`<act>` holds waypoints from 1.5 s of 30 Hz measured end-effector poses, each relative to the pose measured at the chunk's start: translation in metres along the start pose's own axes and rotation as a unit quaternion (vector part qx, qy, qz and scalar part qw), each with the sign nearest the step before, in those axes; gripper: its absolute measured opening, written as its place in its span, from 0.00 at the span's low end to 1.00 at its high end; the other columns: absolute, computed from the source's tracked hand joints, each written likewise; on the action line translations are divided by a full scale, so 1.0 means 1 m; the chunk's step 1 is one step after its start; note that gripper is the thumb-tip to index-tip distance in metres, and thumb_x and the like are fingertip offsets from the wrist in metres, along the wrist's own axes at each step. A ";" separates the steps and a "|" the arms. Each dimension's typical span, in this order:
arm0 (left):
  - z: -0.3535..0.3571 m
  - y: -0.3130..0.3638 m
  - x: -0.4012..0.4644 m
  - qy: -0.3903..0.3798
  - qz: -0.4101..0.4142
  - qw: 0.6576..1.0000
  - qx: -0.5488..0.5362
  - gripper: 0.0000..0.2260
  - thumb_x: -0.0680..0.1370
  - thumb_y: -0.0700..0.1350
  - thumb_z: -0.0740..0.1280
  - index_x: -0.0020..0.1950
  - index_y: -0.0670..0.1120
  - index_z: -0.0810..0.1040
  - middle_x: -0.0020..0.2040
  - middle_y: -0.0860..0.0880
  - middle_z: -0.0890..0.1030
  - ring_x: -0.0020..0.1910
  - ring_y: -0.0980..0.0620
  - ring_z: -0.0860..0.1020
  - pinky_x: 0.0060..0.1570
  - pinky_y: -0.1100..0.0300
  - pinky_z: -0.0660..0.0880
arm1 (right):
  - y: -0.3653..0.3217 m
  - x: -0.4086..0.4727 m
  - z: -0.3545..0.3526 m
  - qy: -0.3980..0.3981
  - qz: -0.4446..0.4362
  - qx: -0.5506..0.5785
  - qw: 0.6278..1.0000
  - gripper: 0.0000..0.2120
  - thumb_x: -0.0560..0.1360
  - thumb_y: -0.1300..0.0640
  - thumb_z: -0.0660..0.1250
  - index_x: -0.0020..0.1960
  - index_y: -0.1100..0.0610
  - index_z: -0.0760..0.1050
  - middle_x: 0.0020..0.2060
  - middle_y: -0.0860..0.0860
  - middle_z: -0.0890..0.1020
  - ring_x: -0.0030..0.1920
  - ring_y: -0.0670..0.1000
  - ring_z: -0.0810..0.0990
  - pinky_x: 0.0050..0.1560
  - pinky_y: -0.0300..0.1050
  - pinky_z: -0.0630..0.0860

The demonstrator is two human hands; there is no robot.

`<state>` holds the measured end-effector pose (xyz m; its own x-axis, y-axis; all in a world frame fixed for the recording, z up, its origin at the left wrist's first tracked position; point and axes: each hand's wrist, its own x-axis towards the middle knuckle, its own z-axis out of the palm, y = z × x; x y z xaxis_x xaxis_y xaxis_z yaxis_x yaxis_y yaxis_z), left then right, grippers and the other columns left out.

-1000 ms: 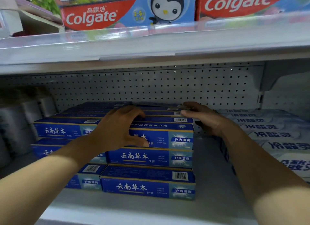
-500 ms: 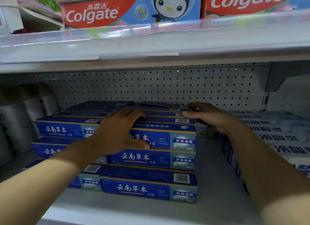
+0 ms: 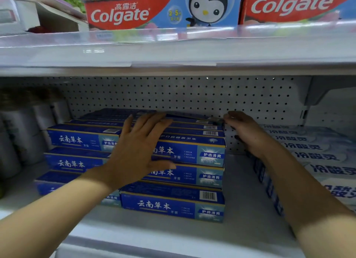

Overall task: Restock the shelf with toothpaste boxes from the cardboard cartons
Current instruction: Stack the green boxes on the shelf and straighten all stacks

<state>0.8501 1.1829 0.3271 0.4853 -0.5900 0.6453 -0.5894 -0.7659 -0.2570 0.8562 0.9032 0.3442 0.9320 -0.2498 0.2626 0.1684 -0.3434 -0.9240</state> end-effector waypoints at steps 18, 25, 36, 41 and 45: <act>0.023 -0.003 -0.019 -0.011 -0.037 0.998 0.051 0.52 0.54 0.71 0.72 0.71 0.50 0.61 0.68 0.39 0.68 0.64 0.40 0.64 0.59 0.35 0.67 | 0.026 -0.069 0.011 -0.183 0.040 -0.026 0.982 0.56 0.61 0.68 0.78 0.76 0.45 0.48 0.66 0.50 0.71 0.67 0.52 0.70 0.64 0.58 0.71; 0.028 -0.006 -0.011 -0.011 -0.027 0.997 0.066 0.48 0.57 0.76 0.56 0.70 0.49 0.63 0.65 0.40 0.70 0.60 0.39 0.69 0.56 0.36 0.69 | 0.026 -0.058 0.009 -0.175 0.020 -0.033 0.984 0.54 0.59 0.68 0.79 0.74 0.44 0.53 0.64 0.49 0.73 0.64 0.52 0.72 0.63 0.57 0.73; 0.027 -0.007 -0.008 -0.052 -0.027 0.997 0.059 0.51 0.54 0.74 0.67 0.71 0.51 0.60 0.63 0.41 0.72 0.59 0.38 0.74 0.55 0.38 0.71 | 0.029 -0.059 0.009 -0.163 0.018 -0.033 0.986 0.53 0.59 0.68 0.79 0.75 0.46 0.54 0.65 0.50 0.73 0.65 0.51 0.72 0.64 0.57 0.71; 0.017 -0.002 -0.012 -0.049 -0.039 0.997 0.036 0.48 0.59 0.77 0.60 0.71 0.50 0.61 0.64 0.43 0.72 0.60 0.40 0.73 0.57 0.40 0.69 | 0.036 -0.066 0.000 -0.211 0.032 0.052 0.975 0.51 0.55 0.50 0.81 0.73 0.48 0.60 0.66 0.48 0.73 0.65 0.48 0.71 0.65 0.50 0.70; 0.012 0.009 0.001 -0.022 -0.037 0.999 0.002 0.39 0.71 0.75 0.46 0.68 0.49 0.68 0.64 0.44 0.73 0.62 0.41 0.73 0.59 0.36 0.67 | 0.038 -0.055 -0.008 -0.114 0.081 0.143 0.980 0.24 0.68 0.44 0.70 0.61 0.48 0.69 0.54 0.46 0.74 0.56 0.47 0.72 0.58 0.46 0.67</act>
<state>0.8530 1.1723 0.3166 0.5548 -0.5422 0.6310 -0.5479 -0.8089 -0.2134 0.8082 0.8966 0.2971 0.9959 -0.0606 0.0671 0.0648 -0.0397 -0.9971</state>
